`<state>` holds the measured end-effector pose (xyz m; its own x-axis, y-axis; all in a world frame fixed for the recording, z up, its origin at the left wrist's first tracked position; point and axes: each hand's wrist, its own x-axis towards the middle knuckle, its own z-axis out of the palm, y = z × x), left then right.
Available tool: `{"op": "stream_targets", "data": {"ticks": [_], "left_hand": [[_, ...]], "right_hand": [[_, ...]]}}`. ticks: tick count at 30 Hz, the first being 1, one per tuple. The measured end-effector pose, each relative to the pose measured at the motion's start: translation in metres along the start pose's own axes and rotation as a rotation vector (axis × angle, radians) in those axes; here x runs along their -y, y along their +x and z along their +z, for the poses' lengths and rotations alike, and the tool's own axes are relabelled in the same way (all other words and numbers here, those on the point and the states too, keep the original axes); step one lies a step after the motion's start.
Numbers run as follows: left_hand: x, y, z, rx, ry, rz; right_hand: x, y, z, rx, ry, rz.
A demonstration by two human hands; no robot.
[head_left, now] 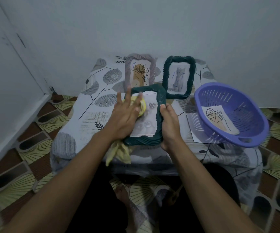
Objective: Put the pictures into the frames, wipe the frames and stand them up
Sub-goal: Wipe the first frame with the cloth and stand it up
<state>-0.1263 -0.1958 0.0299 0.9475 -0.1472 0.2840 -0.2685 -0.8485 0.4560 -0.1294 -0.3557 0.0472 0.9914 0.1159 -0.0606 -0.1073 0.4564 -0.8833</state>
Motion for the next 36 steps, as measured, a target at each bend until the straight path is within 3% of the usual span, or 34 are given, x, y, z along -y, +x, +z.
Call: {"op": "stream_targets", "data": {"ticks": [5,11,17,20,27,30,32,36], "left_hand": [[-0.009,0.011,-0.013,-0.173,-0.281,-0.321],[-0.029,-0.013,0.005,-0.041,-0.337,-0.341],[-0.045,-0.051,0.027,0.104,0.075,-0.070],[-0.035,-0.044,0.020,0.101,0.143,-0.013],[-0.006,0.009,-0.014,-0.020,0.165,-0.292],[-0.013,0.014,-0.017,-0.026,0.091,-0.396],[-0.011,0.011,-0.017,0.024,-0.014,-0.372],[0.004,0.002,-0.023,-0.009,-0.469,-0.318]], "right_hand": [[-0.008,-0.012,0.009,0.041,-0.055,-0.005],[-0.003,-0.003,0.007,-0.093,-0.051,-0.111],[0.007,0.010,-0.001,-0.191,-0.010,-0.150],[0.002,0.006,0.000,-0.160,0.021,-0.106],[-0.017,-0.016,0.016,0.004,-0.007,0.029],[-0.018,-0.017,0.020,0.011,-0.050,0.009],[-0.019,-0.017,0.018,-0.017,-0.054,0.014],[-0.018,-0.011,0.002,-0.074,0.046,0.095]]}}
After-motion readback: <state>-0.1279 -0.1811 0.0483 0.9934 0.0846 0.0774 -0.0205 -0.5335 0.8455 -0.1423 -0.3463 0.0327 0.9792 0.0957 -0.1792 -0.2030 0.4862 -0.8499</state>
